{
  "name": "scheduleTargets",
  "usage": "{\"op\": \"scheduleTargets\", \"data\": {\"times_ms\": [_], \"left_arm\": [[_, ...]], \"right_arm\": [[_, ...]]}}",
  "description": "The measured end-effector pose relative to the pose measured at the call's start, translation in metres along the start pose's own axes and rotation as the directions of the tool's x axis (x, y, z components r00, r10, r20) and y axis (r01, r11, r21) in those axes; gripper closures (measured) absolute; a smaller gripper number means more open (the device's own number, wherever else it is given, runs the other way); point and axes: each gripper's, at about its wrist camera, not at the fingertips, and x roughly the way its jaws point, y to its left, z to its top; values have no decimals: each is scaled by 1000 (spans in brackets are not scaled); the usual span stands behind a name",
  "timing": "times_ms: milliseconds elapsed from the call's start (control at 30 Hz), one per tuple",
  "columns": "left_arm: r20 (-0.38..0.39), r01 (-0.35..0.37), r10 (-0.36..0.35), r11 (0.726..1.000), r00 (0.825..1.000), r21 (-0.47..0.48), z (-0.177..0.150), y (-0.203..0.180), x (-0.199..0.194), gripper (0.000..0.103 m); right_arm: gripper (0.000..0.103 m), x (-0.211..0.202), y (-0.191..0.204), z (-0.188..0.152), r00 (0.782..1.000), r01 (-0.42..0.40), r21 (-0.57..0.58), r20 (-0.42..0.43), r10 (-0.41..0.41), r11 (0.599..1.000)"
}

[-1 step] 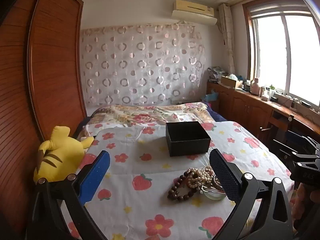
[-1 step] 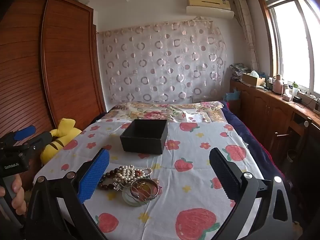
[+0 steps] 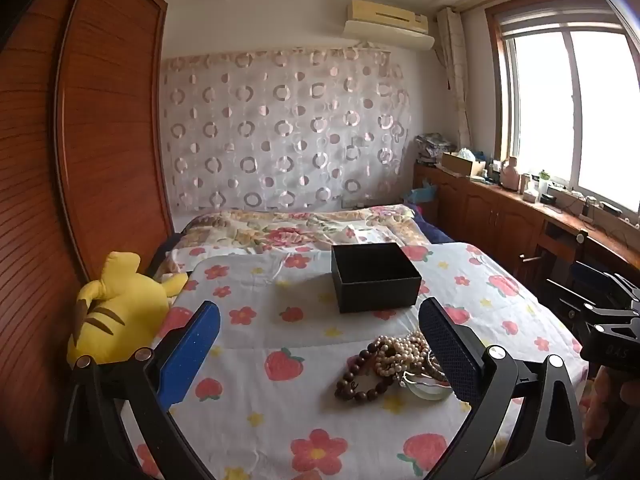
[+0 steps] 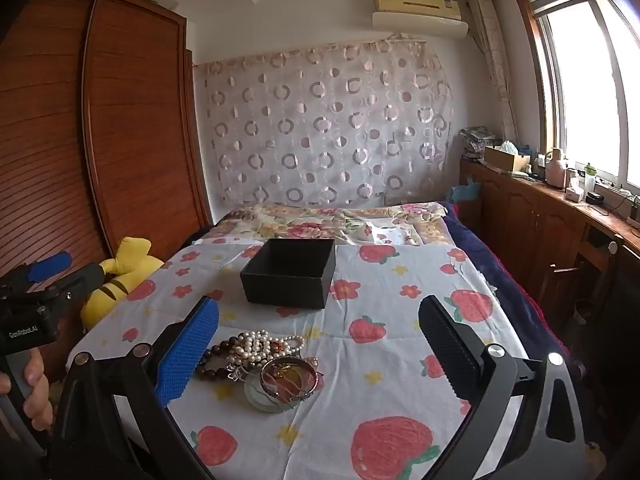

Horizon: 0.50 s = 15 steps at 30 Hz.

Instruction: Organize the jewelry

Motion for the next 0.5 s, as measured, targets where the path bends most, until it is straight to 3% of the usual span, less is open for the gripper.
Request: {"op": "scheduleTargets", "data": {"times_ms": [500], "left_arm": [[6, -2, 2, 1000, 1000, -3, 0, 0, 0, 7]], "right_arm": [[2, -1, 0, 0, 1000, -1, 6, 0, 1, 1000]]}}
